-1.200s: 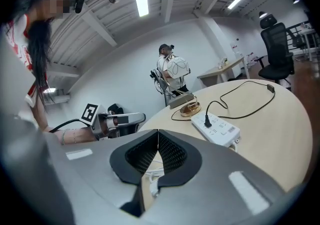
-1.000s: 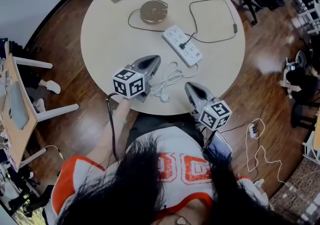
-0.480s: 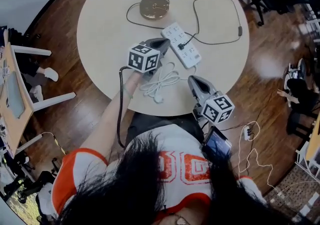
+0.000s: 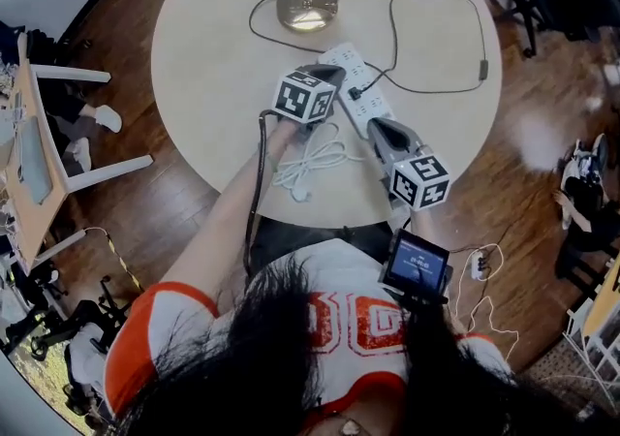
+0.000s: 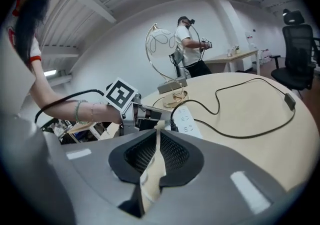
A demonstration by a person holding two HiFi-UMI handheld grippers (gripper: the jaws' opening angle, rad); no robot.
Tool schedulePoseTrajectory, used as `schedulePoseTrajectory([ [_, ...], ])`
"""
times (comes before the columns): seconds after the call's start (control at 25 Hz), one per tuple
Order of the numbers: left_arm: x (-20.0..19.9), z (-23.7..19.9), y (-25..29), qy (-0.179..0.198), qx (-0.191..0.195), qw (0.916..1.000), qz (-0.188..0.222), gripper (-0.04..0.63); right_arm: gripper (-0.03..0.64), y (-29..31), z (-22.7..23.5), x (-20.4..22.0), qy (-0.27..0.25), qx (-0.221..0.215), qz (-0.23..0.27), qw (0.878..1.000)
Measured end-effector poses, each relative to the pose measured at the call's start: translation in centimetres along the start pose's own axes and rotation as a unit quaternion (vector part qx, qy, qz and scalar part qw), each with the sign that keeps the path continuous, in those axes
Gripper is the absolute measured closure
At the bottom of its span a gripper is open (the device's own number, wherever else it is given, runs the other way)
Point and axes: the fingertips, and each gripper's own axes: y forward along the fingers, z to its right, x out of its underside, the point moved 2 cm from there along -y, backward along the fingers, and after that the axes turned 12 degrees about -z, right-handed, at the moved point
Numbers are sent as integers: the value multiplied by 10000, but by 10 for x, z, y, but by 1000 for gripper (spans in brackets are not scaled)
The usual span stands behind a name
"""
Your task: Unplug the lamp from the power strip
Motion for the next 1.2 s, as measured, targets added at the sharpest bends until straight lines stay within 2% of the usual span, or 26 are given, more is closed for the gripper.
schedulePoseTrajectory([
  [0.36,2,-1,2,-304,-205,9992,-152,595,494,48,20,-20,-730,406,-621,9946],
  [0.64,4,1,2,-200,-359,9986,-331,595,498,77,16,-28,-1395,746,-990,9824],
  [0.76,4,0,2,-329,-307,9985,-316,595,551,85,16,-25,-1557,816,-1153,9776],
  [0.88,4,0,2,-360,-283,9982,-382,595,554,86,16,-25,-1543,796,-1132,9783],
  [1.04,5,0,1,-411,-266,9979,-415,595,555,84,13,-24,-1656,902,-840,9785],
  [1.2,4,1,3,-285,-301,9982,-425,595,557,83,13,-24,-1780,976,-726,9765],
])
